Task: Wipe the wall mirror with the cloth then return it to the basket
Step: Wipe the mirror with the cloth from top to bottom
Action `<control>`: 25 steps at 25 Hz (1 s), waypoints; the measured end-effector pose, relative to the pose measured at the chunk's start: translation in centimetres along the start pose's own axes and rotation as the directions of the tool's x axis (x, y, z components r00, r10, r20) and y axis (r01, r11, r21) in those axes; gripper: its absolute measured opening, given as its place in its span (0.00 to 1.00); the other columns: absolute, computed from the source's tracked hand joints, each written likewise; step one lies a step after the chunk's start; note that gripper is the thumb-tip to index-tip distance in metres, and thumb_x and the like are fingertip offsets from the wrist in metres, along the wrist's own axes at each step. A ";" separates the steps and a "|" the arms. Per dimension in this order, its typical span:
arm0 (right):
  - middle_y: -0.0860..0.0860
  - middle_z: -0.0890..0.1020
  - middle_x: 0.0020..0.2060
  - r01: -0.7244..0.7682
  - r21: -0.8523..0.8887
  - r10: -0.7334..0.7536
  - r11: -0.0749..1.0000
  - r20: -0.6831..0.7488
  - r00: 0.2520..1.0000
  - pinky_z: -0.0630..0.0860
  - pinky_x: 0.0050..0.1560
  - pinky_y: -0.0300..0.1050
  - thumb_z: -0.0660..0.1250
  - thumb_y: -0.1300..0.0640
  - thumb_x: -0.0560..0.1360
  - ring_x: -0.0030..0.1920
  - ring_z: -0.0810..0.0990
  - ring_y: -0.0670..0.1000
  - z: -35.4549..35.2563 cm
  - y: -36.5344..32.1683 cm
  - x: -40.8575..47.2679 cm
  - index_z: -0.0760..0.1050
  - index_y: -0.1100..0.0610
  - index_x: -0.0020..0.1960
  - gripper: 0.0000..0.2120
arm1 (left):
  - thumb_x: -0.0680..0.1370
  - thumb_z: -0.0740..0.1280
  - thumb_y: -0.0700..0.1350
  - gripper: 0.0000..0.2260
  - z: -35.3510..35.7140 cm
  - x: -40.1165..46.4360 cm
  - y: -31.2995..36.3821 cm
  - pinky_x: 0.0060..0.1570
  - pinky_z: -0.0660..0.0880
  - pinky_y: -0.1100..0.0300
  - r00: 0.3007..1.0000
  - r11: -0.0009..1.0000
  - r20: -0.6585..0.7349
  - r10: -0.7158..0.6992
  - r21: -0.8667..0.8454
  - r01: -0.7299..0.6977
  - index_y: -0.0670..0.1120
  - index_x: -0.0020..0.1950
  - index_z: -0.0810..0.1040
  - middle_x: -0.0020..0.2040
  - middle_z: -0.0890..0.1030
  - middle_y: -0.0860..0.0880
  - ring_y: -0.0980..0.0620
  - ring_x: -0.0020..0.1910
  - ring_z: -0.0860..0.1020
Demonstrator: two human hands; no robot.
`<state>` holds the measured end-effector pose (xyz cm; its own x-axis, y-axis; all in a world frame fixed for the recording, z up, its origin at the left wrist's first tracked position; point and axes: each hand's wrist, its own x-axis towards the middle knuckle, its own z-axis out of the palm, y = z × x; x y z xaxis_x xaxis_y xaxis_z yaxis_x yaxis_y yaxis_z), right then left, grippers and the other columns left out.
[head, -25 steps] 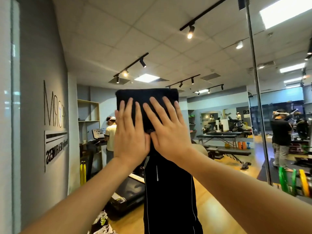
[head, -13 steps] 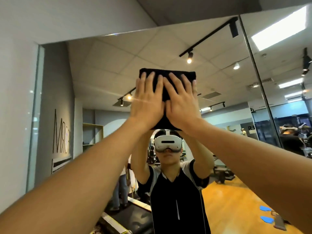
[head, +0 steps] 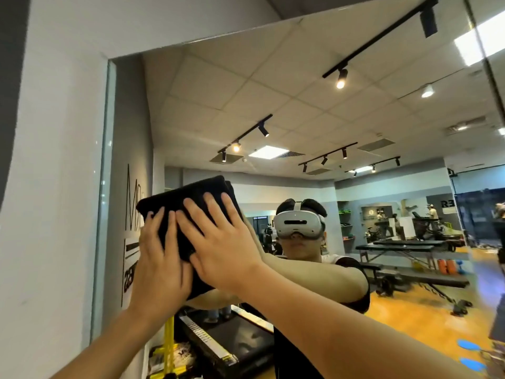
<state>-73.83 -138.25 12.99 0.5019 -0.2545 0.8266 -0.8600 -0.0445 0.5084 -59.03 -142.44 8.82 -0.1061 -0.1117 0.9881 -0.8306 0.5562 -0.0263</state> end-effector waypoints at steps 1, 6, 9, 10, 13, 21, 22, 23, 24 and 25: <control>0.54 0.63 0.79 0.010 0.008 -0.010 1.000 -0.005 1.000 0.46 0.80 0.63 0.62 0.46 0.78 0.79 0.56 0.62 0.0 0.5 -1.0 0.61 0.54 0.80 0.33 | 0.78 0.56 0.46 0.31 0.5 -0.7 1.0 0.75 0.60 0.40 1.000 1.000 -0.008 -0.006 -0.021 0.006 0.35 0.79 0.58 0.78 0.57 0.34 0.33 0.78 0.56; 0.54 0.62 0.80 -0.014 -0.023 0.014 1.000 0.009 1.000 0.47 0.80 0.63 0.61 0.46 0.77 0.80 0.56 0.61 -2.0 6.1 -6.5 0.59 0.53 0.81 0.34 | 0.77 0.56 0.46 0.32 2.7 -1.0 8.3 0.73 0.61 0.32 0.998 0.994 -0.034 0.049 -0.094 -0.052 0.33 0.78 0.59 0.78 0.57 0.34 0.33 0.79 0.54; 0.54 0.61 0.80 -0.065 -0.051 0.066 0.997 0.012 0.998 0.50 0.80 0.63 0.59 0.46 0.77 0.81 0.55 0.61 -3.9 10.8 -10.2 0.59 0.53 0.81 0.35 | 0.76 0.57 0.46 0.33 3.6 0.0 13.9 0.74 0.59 0.32 0.994 0.989 0.009 0.106 -0.103 -0.105 0.33 0.79 0.59 0.79 0.57 0.35 0.34 0.80 0.52; 0.54 0.61 0.81 -0.082 -0.055 0.082 0.995 0.011 0.997 0.51 0.80 0.64 0.58 0.46 0.77 0.81 0.55 0.61 -4.5 12.2 -11.5 0.60 0.53 0.81 0.34 | 0.76 0.57 0.47 0.33 3.8 0.3 15.8 0.74 0.58 0.33 0.992 0.987 0.020 0.124 -0.105 -0.121 0.34 0.79 0.59 0.79 0.57 0.35 0.34 0.80 0.52; 0.54 0.60 0.81 -0.154 -0.079 0.156 0.985 0.027 0.987 0.54 0.79 0.64 0.56 0.47 0.78 0.81 0.55 0.60 -6.8 17.1 -15.8 0.60 0.53 0.82 0.33 | 0.76 0.57 0.48 0.33 4.7 1.1 22.4 0.76 0.55 0.34 0.981 0.976 0.045 0.190 -0.115 -0.184 0.34 0.79 0.59 0.78 0.58 0.34 0.34 0.80 0.51; 0.54 0.58 0.82 -0.284 -0.243 0.311 0.928 0.082 0.947 0.56 0.78 0.64 0.56 0.48 0.78 0.82 0.53 0.59 -12.7 29.5 -26.4 0.55 0.53 0.83 0.34 | 0.76 0.53 0.52 0.35 8.1 2.9 39.1 0.78 0.52 0.36 0.943 0.942 0.062 0.327 -0.105 -0.319 0.37 0.80 0.57 0.79 0.58 0.34 0.33 0.80 0.51; 0.54 0.57 0.82 -0.290 -0.248 0.320 0.924 0.091 0.943 0.56 0.79 0.64 0.55 0.48 0.79 0.82 0.52 0.59 -13.3 30.4 -27.2 0.54 0.53 0.83 0.33 | 0.76 0.53 0.52 0.35 8.4 2.9 40.5 0.78 0.52 0.36 0.943 0.941 0.062 0.327 -0.112 -0.319 0.37 0.81 0.57 0.80 0.58 0.35 0.33 0.80 0.51; 0.54 0.56 0.82 -0.293 -0.251 0.325 0.923 0.098 0.941 0.56 0.79 0.63 0.55 0.48 0.80 0.82 0.51 0.59 -13.6 31.0 -27.8 0.53 0.53 0.83 0.33 | 0.76 0.54 0.52 0.35 8.6 2.8 41.5 0.78 0.51 0.37 0.944 0.941 0.062 0.325 -0.117 -0.317 0.37 0.81 0.57 0.80 0.57 0.35 0.34 0.80 0.51; 0.53 0.55 0.82 -0.296 -0.248 0.329 0.922 0.101 0.939 0.55 0.79 0.63 0.54 0.47 0.80 0.82 0.51 0.59 -13.7 31.3 -28.2 0.53 0.52 0.83 0.33 | 0.75 0.54 0.51 0.35 8.9 2.7 42.0 0.78 0.51 0.37 0.944 0.941 0.062 0.324 -0.119 -0.315 0.38 0.81 0.57 0.80 0.57 0.35 0.34 0.80 0.50; 0.53 0.55 0.82 -0.304 -0.238 0.334 0.923 0.098 0.937 0.53 0.80 0.63 0.53 0.47 0.80 0.82 0.50 0.59 -13.5 31.3 -28.5 0.53 0.52 0.83 0.32 | 0.75 0.55 0.50 0.35 9.1 2.5 42.1 0.78 0.52 0.38 0.944 0.941 0.061 0.325 -0.121 -0.316 0.38 0.81 0.57 0.80 0.58 0.35 0.35 0.81 0.50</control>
<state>-113.77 -119.34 8.64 0.1743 -0.3486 0.9209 -0.9239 0.2657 0.2755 -99.29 -126.78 8.78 -0.4033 0.0255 0.9147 -0.6821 0.6580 -0.3191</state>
